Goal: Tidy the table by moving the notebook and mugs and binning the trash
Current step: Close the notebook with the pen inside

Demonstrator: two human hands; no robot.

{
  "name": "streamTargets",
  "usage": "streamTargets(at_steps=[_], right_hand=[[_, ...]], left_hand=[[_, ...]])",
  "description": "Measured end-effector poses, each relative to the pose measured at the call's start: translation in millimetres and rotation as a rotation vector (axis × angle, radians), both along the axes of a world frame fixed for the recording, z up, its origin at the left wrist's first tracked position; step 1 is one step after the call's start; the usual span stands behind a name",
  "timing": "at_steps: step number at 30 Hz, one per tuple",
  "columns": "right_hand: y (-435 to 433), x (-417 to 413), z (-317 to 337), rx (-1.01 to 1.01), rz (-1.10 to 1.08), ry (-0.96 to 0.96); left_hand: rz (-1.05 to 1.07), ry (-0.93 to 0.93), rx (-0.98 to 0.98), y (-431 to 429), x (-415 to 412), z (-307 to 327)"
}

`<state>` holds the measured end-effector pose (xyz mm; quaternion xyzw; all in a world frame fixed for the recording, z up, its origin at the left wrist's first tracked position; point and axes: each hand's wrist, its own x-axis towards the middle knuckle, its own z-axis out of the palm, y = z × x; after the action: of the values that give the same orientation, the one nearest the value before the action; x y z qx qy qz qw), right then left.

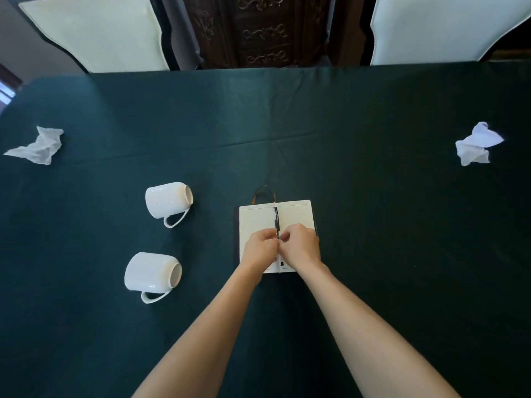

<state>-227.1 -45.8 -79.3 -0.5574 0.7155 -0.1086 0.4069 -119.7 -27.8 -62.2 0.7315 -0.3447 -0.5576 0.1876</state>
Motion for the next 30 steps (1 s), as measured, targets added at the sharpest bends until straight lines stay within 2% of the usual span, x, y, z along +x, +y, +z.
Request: streamTargets(at_steps=[12, 20, 24, 30], right_hand=[[-2, -6, -6, 0.004, -0.021, 0.003], [-8, -28, -7, -0.021, -0.065, 0.073], [-7, -39, -9, -0.062, -0.107, 0.118], [-3, -42, -10, -0.025, -0.193, 0.1]], left_hand=[[0.06, -0.026, -0.054, 3, 7, -2], [0.169, -0.261, -0.131, 15, 49, -5], [0.198, -0.344, -0.07, 22, 70, -8], [0.266, -0.295, -0.034, 20, 70, -8]])
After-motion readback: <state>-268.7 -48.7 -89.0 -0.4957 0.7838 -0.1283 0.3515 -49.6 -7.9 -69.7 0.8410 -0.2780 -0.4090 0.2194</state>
